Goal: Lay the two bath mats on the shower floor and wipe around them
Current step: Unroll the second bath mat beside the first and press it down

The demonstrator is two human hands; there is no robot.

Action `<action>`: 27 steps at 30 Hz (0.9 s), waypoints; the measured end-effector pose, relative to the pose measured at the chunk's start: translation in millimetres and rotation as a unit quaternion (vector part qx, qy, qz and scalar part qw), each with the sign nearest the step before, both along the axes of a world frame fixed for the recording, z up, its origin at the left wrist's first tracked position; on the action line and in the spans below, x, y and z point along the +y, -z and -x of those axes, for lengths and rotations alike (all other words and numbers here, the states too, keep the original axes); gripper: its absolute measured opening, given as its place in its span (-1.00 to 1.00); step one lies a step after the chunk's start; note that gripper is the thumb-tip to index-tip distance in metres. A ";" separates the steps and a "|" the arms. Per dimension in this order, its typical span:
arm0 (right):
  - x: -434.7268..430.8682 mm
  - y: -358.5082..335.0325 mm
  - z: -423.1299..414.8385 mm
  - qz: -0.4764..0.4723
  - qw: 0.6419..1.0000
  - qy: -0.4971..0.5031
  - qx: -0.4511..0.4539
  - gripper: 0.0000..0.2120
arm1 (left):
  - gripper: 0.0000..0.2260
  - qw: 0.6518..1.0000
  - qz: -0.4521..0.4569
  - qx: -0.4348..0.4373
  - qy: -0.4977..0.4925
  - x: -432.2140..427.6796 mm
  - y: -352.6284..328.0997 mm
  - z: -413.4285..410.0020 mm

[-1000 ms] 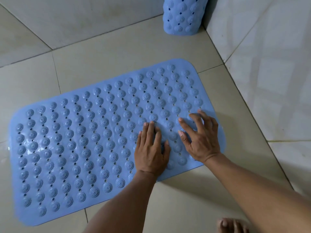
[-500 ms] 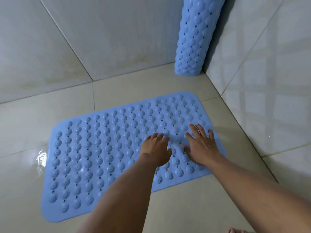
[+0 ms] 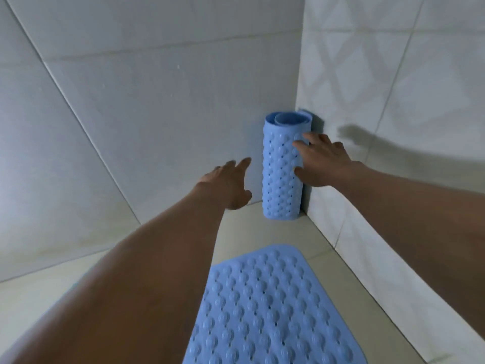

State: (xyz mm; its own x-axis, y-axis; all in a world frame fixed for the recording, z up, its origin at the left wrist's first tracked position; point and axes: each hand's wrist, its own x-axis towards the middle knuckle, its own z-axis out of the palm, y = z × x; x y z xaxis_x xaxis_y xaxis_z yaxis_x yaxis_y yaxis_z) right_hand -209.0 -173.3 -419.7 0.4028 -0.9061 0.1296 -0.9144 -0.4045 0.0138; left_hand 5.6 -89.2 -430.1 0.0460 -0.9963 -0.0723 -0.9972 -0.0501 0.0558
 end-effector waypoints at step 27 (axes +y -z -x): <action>-32.4 24.4 -12.6 0.018 0.997 -0.065 -0.031 -0.49 | -0.82 0.993 0.092 -0.069 0.021 -72.1 -5.4 37.9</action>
